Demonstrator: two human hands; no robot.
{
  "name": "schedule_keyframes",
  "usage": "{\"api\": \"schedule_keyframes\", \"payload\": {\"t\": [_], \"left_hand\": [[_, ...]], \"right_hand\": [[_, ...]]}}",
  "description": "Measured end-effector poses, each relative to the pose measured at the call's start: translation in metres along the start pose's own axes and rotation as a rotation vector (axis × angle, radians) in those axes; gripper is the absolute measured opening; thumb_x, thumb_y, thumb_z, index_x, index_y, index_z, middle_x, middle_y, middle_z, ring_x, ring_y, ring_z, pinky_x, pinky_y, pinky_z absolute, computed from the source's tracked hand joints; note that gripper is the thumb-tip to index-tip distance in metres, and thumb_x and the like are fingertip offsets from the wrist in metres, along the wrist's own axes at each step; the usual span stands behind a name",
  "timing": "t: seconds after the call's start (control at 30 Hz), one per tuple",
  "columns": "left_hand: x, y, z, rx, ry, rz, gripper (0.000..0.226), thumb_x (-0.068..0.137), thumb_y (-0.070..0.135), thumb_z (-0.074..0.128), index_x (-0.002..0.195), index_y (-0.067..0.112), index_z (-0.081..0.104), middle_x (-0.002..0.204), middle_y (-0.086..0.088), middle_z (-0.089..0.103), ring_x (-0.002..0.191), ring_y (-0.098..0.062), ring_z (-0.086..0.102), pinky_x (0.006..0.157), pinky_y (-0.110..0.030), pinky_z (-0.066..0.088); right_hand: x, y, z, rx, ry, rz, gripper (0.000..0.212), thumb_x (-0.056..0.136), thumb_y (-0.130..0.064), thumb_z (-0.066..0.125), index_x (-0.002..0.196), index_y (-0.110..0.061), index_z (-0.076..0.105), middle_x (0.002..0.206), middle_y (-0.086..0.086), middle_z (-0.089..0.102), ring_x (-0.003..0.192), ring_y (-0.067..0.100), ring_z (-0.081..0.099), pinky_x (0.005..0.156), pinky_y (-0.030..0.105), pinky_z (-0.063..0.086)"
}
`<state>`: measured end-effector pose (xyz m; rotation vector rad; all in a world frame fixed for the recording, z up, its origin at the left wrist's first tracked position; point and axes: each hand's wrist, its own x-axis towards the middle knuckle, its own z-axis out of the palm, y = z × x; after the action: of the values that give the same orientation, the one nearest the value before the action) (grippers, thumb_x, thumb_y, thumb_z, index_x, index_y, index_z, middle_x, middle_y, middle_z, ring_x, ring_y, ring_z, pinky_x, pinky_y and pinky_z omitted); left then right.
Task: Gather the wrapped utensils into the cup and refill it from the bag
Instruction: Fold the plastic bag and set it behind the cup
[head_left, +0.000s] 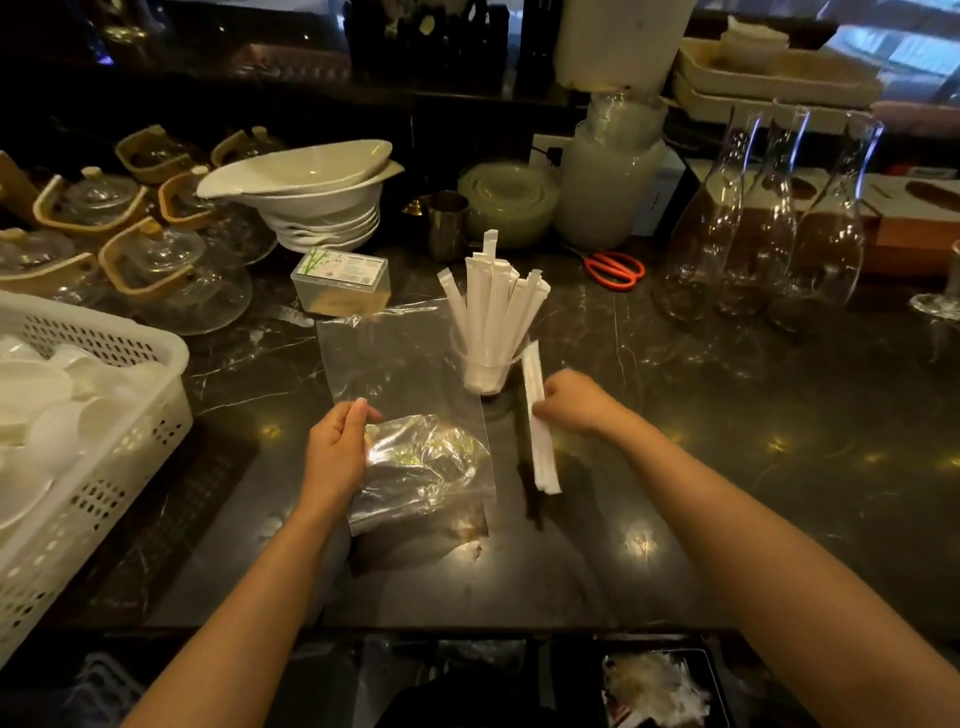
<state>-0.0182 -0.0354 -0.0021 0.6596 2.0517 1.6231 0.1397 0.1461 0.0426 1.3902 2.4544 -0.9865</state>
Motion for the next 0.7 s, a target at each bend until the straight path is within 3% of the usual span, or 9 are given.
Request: {"api": "schedule_keyframes", "payload": {"t": [0.17, 0.27, 0.4, 0.57, 0.7], "left_hand": [[0.012, 0.01, -0.009, -0.038, 0.05, 0.018, 0.033, 0.092, 0.027, 0.04, 0.064, 0.023, 0.057, 0.061, -0.002, 0.05, 0.057, -0.014, 0.044, 0.057, -0.031, 0.038], [0.018, 0.016, -0.013, -0.054, 0.074, 0.023, 0.033, 0.092, 0.027, 0.04, 0.064, 0.024, 0.057, 0.06, 0.0, 0.049, 0.055, -0.013, 0.043, 0.055, -0.027, 0.037], [0.024, 0.021, -0.016, -0.054, 0.091, 0.02, 0.033, 0.092, 0.027, 0.039, 0.065, 0.023, 0.058, 0.062, 0.001, 0.051, 0.056, -0.011, 0.045, 0.054, -0.025, 0.038], [0.03, 0.025, -0.019, -0.08, 0.085, -0.024, 0.032, 0.093, 0.029, 0.039, 0.068, 0.022, 0.058, 0.063, -0.003, 0.051, 0.06, -0.017, 0.046, 0.058, -0.03, 0.04], [0.034, 0.033, -0.017, -0.068, 0.079, -0.008, 0.032, 0.093, 0.029, 0.039, 0.07, 0.019, 0.059, 0.066, -0.006, 0.053, 0.062, -0.018, 0.048, 0.059, -0.03, 0.041]], "right_hand": [[-0.008, -0.037, -0.05, 0.326, 0.347, -0.254, 0.014, 0.086, -0.015, 0.053, 0.074, -0.01, 0.056, 0.071, -0.002, 0.056, 0.062, 0.008, 0.053, 0.051, 0.017, 0.04], [0.002, -0.05, -0.056, 0.389, 0.538, -0.367, 0.013, 0.087, -0.017, 0.054, 0.075, -0.012, 0.056, 0.069, -0.004, 0.052, 0.062, 0.006, 0.048, 0.052, 0.01, 0.037], [0.025, -0.051, -0.043, 0.446, 0.445, -0.333, 0.011, 0.087, -0.016, 0.056, 0.091, -0.008, 0.062, 0.072, -0.004, 0.055, 0.066, 0.009, 0.051, 0.058, 0.018, 0.041], [0.047, -0.038, -0.017, 0.346, 0.295, -0.156, 0.015, 0.082, -0.015, 0.062, 0.079, 0.0, 0.065, 0.08, 0.014, 0.065, 0.074, 0.019, 0.057, 0.067, 0.029, 0.049], [0.051, -0.033, -0.013, 0.299, 0.224, -0.111, 0.022, 0.079, -0.016, 0.066, 0.059, -0.016, 0.059, 0.066, 0.001, 0.06, 0.071, 0.016, 0.058, 0.068, 0.031, 0.051]]}}
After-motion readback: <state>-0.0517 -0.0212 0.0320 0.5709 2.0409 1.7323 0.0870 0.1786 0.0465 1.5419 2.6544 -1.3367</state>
